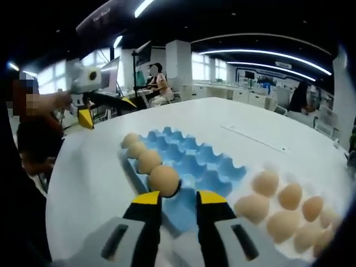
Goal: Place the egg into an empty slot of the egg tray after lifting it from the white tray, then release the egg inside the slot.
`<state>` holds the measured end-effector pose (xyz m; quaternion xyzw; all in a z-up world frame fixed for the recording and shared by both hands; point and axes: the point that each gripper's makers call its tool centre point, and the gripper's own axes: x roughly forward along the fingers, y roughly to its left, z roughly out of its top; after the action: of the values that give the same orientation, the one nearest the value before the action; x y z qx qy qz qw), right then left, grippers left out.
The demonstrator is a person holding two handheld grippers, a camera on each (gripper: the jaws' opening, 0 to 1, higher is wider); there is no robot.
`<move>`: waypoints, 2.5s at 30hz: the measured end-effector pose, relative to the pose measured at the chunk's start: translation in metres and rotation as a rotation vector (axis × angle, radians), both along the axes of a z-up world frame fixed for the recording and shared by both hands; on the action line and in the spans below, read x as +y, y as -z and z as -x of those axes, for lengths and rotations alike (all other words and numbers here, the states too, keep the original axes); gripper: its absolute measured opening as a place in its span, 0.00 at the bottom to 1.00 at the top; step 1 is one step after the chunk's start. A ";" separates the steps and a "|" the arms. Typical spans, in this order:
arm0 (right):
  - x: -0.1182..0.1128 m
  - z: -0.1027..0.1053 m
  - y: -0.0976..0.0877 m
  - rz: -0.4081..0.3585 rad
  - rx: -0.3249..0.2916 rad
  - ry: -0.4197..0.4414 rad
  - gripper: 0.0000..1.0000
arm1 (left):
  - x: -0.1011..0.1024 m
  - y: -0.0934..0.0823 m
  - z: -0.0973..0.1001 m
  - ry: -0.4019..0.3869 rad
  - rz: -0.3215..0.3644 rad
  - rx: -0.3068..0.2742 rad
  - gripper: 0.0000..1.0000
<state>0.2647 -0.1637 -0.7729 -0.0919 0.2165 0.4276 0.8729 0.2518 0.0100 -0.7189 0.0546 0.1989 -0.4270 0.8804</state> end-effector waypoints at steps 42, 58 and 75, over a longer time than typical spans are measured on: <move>-0.284 -0.004 -0.010 0.213 -0.070 0.712 0.27 | -0.003 -0.003 0.000 -0.001 0.003 -0.002 0.85; -0.293 -0.012 0.011 0.117 0.025 0.757 0.28 | -0.002 -0.001 -0.001 -0.007 -0.005 0.004 0.85; -0.296 -0.004 -0.019 0.088 -0.015 0.796 0.25 | -0.001 0.001 -0.004 -0.016 -0.010 0.003 0.86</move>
<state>0.2685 -0.4597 -0.7537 -0.0412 0.2468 0.0457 0.9671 0.2554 0.0088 -0.7200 0.0570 0.2029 -0.4189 0.8832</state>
